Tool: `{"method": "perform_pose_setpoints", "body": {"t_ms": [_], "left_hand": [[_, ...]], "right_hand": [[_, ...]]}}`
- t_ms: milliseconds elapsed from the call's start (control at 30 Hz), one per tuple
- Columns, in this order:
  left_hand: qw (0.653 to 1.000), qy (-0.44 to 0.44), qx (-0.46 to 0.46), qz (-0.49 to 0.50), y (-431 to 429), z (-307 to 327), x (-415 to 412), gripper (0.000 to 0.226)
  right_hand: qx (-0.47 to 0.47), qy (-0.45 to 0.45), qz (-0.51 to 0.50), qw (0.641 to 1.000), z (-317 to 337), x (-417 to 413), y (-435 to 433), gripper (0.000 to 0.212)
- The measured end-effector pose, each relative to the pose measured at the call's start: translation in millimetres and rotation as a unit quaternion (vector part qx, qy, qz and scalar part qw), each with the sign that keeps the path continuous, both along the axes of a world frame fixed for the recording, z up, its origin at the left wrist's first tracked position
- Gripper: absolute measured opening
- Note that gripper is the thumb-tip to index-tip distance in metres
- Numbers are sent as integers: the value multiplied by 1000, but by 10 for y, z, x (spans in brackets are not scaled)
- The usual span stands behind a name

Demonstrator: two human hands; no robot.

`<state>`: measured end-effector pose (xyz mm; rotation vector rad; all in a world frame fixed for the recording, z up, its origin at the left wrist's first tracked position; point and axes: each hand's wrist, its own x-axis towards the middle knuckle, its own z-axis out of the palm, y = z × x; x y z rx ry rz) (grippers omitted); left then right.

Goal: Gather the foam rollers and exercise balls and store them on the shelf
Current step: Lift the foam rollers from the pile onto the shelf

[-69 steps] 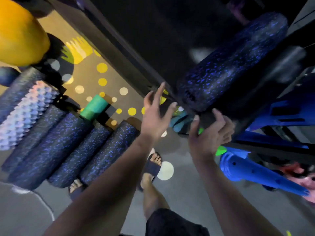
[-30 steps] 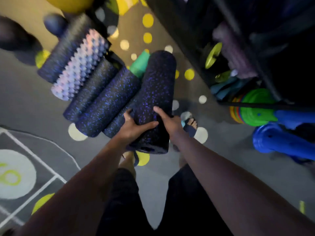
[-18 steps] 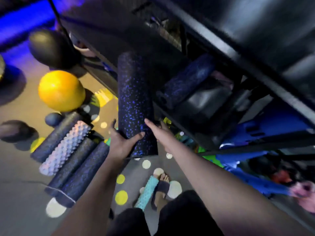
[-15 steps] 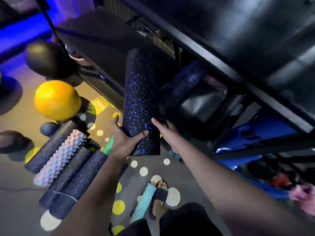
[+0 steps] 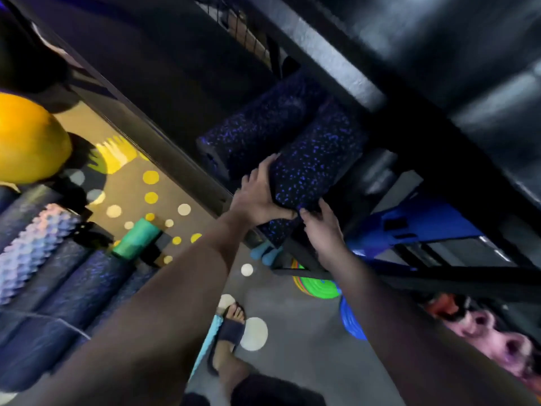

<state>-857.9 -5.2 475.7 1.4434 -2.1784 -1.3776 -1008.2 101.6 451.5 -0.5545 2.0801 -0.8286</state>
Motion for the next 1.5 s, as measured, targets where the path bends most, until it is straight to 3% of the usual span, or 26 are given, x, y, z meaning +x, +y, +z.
{"method": "perform_pose_setpoints", "body": {"t_ms": [133, 233, 300, 400, 600, 667, 767, 833, 933, 1100, 1200, 1267, 1400, 1500], "left_hand": [[996, -61, -45, -45, -253, -388, -339, 137], [991, -93, -73, -70, -339, -618, -522, 135], [988, -102, -89, -74, -339, -761, -609, 132], [983, -137, -99, -73, -257, -963, -723, 128], [970, -202, -101, -95, -5, -1035, -888, 115], [981, -156, -74, -85, -57, -1044, -812, 92], [998, 56, -7, 5, -97, -998, -583, 66], [975, 174, -9, 136, 0, -966, -354, 50], [934, 202, -22, 295, 310, -1104, 225, 28], [920, 57, 100, 375, 1079, -1911, 1787, 28], [905, -57, 165, 388, 1581, -2199, 2751, 28], [888, -93, 194, 407, 1868, -2304, 3319, 30], [867, -119, 222, 431, 2263, -2498, 4240, 36], [854, -111, 226, 456, 2402, -2635, 4779, 32]], "right_hand": [[26, 71, 63, 995, -134, -232, -132, 53], [105, 225, 138, 959, -255, -390, -129, 45], [147, 275, 175, 934, -414, -454, -54, 48], [146, 294, 236, 915, -668, -472, 130, 58], [97, 282, 215, 930, -763, -432, 246, 62], [113, 284, 226, 925, -786, -435, 226, 62], [137, 334, 217, 907, -726, -354, 254, 57], [80, 428, 199, 878, -644, -176, 325, 45], [-53, 512, 196, 835, -624, 328, 469, 25], [-88, 373, 313, 869, -1097, 1542, 713, 26], [-7, 241, 389, 889, -1562, 2291, 826, 28], [121, 157, 447, 872, -1803, 2758, 868, 32], [268, 57, 557, 784, -2168, 3561, 955, 45], [293, 22, 524, 799, -2295, 4116, 969, 46]]}}
